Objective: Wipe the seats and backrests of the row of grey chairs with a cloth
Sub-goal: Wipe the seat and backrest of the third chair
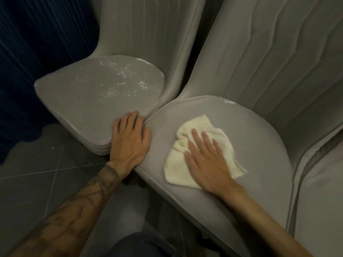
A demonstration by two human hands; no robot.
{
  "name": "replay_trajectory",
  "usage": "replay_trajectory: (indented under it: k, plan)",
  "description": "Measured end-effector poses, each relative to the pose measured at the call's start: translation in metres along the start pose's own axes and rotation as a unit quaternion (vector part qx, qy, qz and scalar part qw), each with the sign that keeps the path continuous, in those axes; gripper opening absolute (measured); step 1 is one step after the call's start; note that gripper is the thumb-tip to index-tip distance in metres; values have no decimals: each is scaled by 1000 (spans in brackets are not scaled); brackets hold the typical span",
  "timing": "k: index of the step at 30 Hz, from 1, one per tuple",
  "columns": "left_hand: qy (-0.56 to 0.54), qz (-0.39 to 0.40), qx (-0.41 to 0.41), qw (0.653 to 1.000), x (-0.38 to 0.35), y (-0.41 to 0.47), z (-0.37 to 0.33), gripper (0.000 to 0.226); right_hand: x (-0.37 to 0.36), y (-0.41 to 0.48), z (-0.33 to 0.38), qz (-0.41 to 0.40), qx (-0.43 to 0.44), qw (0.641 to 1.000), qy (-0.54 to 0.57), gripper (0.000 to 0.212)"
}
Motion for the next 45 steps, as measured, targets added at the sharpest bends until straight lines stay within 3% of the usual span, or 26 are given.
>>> replay_trajectory:
  k: [3,7,10,14,18,24,28,31,36,38,42,45]
  plan:
    - [3,8,-1,1000,-2,0,1,55,1,45,40,3,32,999,5,57]
    - [6,2,-5,1000,-2,1,1,54,-17,-11,23,-10,125,992,-19,57]
    - [6,3,3,1000,-1,1,-1,54,-25,-34,18,-8,106,994,-20,56]
    - [0,26,2,1000,2,0,-2,63,-20,7,75,1,102,995,-18,59]
    - [8,19,8,1000,3,-1,-4,54,-26,-24,54,-16,130,991,-39,59]
    - [-16,23,11,1000,4,-1,-2,60,-25,2,81,-12,106,994,-28,60]
    - [-6,7,4,1000,4,-2,-1,50,-23,-40,48,-18,108,992,-58,58]
    - [-5,-4,3,1000,4,-3,-3,47,-18,-97,-3,-62,56,994,-71,55]
    - [-6,-6,4,1000,6,-3,-3,46,-12,-150,-52,-111,-56,988,-89,68]
    - [-8,1,7,1000,6,-3,-3,46,-15,-138,-32,-109,-60,990,-69,67]
    - [-12,-2,5,1000,9,-4,-3,48,-16,-63,21,-45,37,998,-21,57]
    - [-6,-2,4,1000,9,-4,-3,48,-6,-19,-3,3,20,999,-31,57]
Point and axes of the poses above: each hand's wrist, its own y-axis towards the middle knuckle, its own x-axis out of the back of the hand, z = x × y, the point moved 6 cm from there along y, towards the middle knuckle, and after that the axes turned 8 degrees about z, right-handed, at the moved point
